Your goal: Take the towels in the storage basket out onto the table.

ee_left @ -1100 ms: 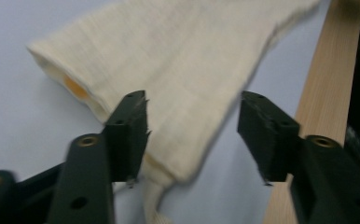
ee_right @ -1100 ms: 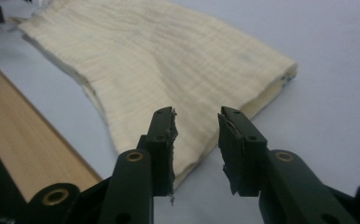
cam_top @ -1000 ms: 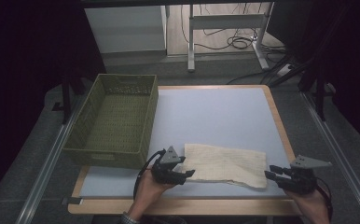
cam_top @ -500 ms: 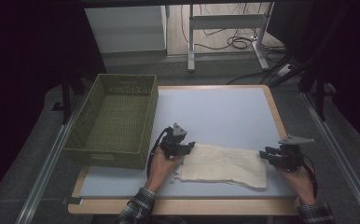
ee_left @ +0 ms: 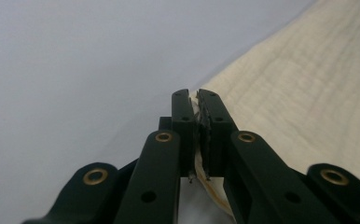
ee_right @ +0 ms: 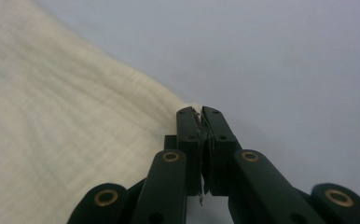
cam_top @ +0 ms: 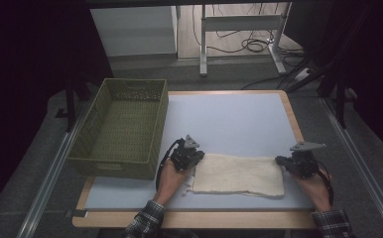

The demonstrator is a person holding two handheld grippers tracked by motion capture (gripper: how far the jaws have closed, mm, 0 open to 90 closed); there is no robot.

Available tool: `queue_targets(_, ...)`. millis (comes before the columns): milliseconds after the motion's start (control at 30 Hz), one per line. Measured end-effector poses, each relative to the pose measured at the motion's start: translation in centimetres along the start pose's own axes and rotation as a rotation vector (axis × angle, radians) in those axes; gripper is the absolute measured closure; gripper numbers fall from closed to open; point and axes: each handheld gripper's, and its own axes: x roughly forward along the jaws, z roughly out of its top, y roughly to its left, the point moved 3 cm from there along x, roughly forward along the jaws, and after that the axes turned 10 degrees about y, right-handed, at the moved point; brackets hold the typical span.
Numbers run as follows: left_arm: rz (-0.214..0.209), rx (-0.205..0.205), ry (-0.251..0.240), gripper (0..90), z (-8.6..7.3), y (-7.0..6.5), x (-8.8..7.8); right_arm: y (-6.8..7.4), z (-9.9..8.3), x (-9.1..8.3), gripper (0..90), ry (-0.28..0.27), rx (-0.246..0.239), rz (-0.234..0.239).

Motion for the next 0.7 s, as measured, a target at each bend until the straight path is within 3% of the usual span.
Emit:
queue_targets(267,-0.017,-0.011,-0.034,85.1,-1.1,-0.9,-2.2,-1.5,3.2,1.9,86.4,-0.029,0.006,0.004)
queue_targets(400,0.030,0.000,-0.019,79.7,-1.3,-0.6,-1.7,-1.7,4.2,3.3,85.7,-0.013,0.018,0.016)
queue_targets(467,0.033,-0.005,-0.011,73.7,-1.3,-0.2,-1.0,-1.5,4.0,3.7,85.3,-0.014,0.030,0.024)
queue_targets(567,0.058,-0.008,-0.003,64.2,-1.3,0.1,-0.3,-1.5,3.4,3.5,84.1,-0.024,0.037,0.028)
queue_targets(633,0.117,0.015,0.017,59.1,-1.4,0.2,0.2,-1.6,3.1,3.0,81.7,-0.032,0.047,0.030)
queue_targets(700,0.129,0.021,0.006,54.8,-1.7,0.4,0.4,-1.8,2.8,2.6,78.1,-0.039,0.057,0.030)
